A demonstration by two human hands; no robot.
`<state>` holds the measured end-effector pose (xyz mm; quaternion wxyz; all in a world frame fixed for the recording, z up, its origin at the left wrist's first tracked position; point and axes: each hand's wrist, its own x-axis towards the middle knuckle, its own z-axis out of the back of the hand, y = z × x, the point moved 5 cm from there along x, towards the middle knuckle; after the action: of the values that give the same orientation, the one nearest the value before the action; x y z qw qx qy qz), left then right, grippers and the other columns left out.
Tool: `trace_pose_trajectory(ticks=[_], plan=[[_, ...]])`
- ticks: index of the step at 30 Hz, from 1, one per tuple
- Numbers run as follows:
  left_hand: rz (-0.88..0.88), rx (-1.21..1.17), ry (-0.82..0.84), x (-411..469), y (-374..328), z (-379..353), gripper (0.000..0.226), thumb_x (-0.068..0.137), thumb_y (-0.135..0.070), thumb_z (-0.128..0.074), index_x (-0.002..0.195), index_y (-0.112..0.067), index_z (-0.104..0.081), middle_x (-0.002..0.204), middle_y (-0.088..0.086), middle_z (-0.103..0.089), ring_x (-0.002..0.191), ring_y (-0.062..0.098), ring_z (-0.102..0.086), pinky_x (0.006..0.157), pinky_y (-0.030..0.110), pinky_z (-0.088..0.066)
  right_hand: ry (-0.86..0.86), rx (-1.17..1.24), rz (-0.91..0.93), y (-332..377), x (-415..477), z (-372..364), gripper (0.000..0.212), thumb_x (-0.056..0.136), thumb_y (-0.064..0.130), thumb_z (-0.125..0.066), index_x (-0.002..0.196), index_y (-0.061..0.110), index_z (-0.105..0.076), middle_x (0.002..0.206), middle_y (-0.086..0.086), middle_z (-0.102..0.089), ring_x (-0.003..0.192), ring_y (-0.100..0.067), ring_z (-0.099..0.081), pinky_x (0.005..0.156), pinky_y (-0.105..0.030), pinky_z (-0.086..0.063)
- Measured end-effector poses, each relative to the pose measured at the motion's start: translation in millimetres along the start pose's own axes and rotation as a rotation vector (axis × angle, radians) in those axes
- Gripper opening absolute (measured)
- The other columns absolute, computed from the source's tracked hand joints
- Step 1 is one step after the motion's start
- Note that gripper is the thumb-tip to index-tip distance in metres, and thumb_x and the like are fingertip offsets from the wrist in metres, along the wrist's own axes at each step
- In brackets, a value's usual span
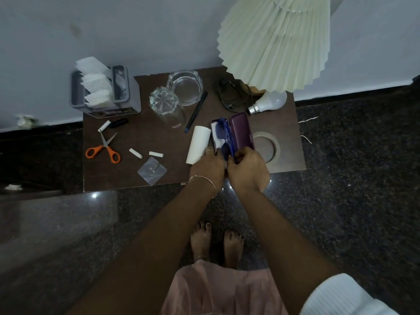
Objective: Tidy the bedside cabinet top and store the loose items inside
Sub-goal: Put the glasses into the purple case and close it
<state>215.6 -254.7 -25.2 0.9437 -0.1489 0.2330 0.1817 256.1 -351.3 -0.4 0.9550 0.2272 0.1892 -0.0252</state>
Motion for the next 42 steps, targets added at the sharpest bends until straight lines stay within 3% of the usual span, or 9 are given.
trace_pose_trajectory(ticks=[4, 9, 18, 23, 27, 30, 34, 37, 42], plan=[[0.012, -0.018, 0.005, 1.4, -0.3, 0.7, 0.047, 0.095, -0.019, -0.046, 0.140, -0.010, -0.034, 0.130, 0.015, -0.041, 0.107, 0.033, -0.058, 0.078, 0.042, -0.049, 0.016, -0.051, 0.015, 0.6, -1.4, 1.2, 0.017, 0.085, 0.036, -0.063, 0.096, 0.024, -0.068, 0.096, 0.003, -0.069, 0.083, -0.020, -0.064, 0.067, -0.027, -0.044], [0.044, -0.123, -0.067, 3.8, 2.5, 3.2, 0.035, 0.092, -0.027, -0.054, 0.121, -0.011, -0.041, 0.117, 0.011, -0.053, 0.098, 0.030, -0.062, 0.068, 0.038, -0.044, 0.018, -0.079, 0.045, -1.2, -3.8, 1.4, 0.015, 0.084, 0.031, -0.060, 0.093, 0.022, -0.068, 0.093, 0.000, -0.069, 0.081, -0.022, -0.064, 0.067, -0.028, -0.044], [0.080, -0.158, -0.045, 6.8, 3.5, 9.8, 0.083, 0.086, -0.024, -0.061, 0.148, -0.014, -0.007, 0.115, 0.011, -0.061, 0.098, 0.030, -0.063, 0.070, 0.040, -0.048, 0.038, -0.148, 0.113, 0.4, -6.0, 6.2, 0.019, 0.089, 0.028, -0.058, 0.104, 0.022, -0.067, 0.095, -0.001, -0.069, 0.084, -0.022, -0.064, 0.067, -0.027, -0.038], [0.067, -0.105, -0.043, 4.9, 2.1, 12.9, 0.080, 0.091, -0.035, -0.053, 0.150, -0.023, -0.001, 0.113, 0.011, -0.059, 0.099, 0.030, -0.062, 0.072, 0.041, -0.048, 0.005, -0.106, 0.131, 0.0, -6.8, 10.6, 0.022, 0.088, 0.034, -0.058, 0.104, 0.019, -0.064, 0.097, -0.002, -0.067, 0.087, -0.023, -0.064, 0.069, -0.030, -0.043], [0.094, -0.133, -0.043, 6.9, 2.6, 9.9, 0.091, 0.083, -0.029, -0.065, 0.149, -0.012, -0.005, 0.116, 0.011, -0.061, 0.102, 0.029, -0.062, 0.073, 0.039, -0.048, -0.188, -0.056, 0.094, -6.8, -0.5, 21.4, 0.047, 0.083, 0.030, -0.064, 0.125, 0.016, -0.049, 0.127, -0.007, -0.052, 0.114, -0.025, -0.051, 0.092, -0.041, -0.042], [0.106, -0.206, -0.001, 7.9, 2.3, 9.9, 0.090, 0.079, -0.023, -0.068, 0.148, -0.008, -0.012, 0.121, 0.013, -0.058, 0.107, 0.030, -0.060, 0.082, 0.041, -0.049, -0.116, -0.044, 0.025, -16.4, 10.5, 19.1, 0.060, 0.087, 0.027, -0.061, 0.140, 0.013, -0.037, 0.141, -0.009, -0.042, 0.128, -0.027, -0.041, 0.102, -0.043, -0.035], [0.128, -0.397, -0.070, 2.4, 2.9, 15.3, 0.064, 0.075, -0.026, -0.071, 0.128, -0.009, -0.040, 0.118, 0.011, -0.058, 0.105, 0.030, -0.059, 0.075, 0.033, -0.045, -0.019, 0.059, 0.118, -18.3, 14.5, 13.1, 0.039, 0.089, 0.015, -0.056, 0.127, 0.013, -0.052, 0.121, -0.008, -0.061, 0.110, -0.028, -0.057, 0.092, -0.043, -0.046], [0.211, -0.530, -0.099, 0.0, 5.8, 15.9, 0.051, 0.075, -0.022, -0.074, 0.114, -0.005, -0.046, 0.112, 0.013, -0.060, 0.104, 0.030, -0.059, 0.070, 0.028, -0.037, -0.002, 0.182, 0.106, -19.0, 14.1, 14.8, 0.027, 0.090, 0.011, -0.053, 0.117, 0.010, -0.054, 0.113, -0.010, -0.063, 0.099, -0.030, -0.061, 0.079, -0.038, -0.047], [0.255, -0.796, -0.054, 7.9, 3.9, 9.0, 0.043, 0.069, -0.013, -0.078, 0.109, -0.006, -0.061, 0.102, 0.009, -0.070, 0.095, 0.023, -0.065, 0.083, 0.031, -0.052, 0.008, 0.261, 0.123, -16.9, 12.0, 16.1, 0.018, 0.094, 0.013, -0.049, 0.112, 0.009, -0.048, 0.107, -0.011, -0.062, 0.093, -0.029, -0.061, 0.076, -0.040, -0.048]])
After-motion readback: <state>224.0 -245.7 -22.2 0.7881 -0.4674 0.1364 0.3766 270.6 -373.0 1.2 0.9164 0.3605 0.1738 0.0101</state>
